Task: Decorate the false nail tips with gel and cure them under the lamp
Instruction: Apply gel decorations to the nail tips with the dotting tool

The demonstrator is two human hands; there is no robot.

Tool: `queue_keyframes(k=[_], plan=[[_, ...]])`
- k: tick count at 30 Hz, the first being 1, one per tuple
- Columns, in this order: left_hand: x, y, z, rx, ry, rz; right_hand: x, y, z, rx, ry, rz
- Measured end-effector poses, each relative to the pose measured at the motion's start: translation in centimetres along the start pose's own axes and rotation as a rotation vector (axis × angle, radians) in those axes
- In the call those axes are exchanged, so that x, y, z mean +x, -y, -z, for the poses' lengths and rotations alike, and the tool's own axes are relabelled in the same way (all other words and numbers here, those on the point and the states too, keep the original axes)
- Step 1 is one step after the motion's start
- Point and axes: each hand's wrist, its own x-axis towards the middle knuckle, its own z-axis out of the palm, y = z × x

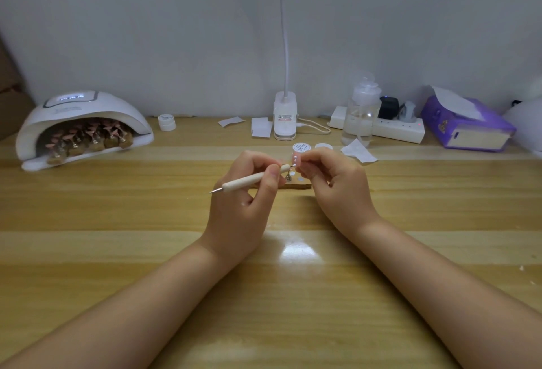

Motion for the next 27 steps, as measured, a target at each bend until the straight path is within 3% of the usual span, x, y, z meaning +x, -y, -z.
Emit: queue_keyframes(k=[27], plan=[[0.06,0.19,0.00,0.020,0.002,0.003,-0.01,0.11,0.08,-0.037,0.012,0.007]])
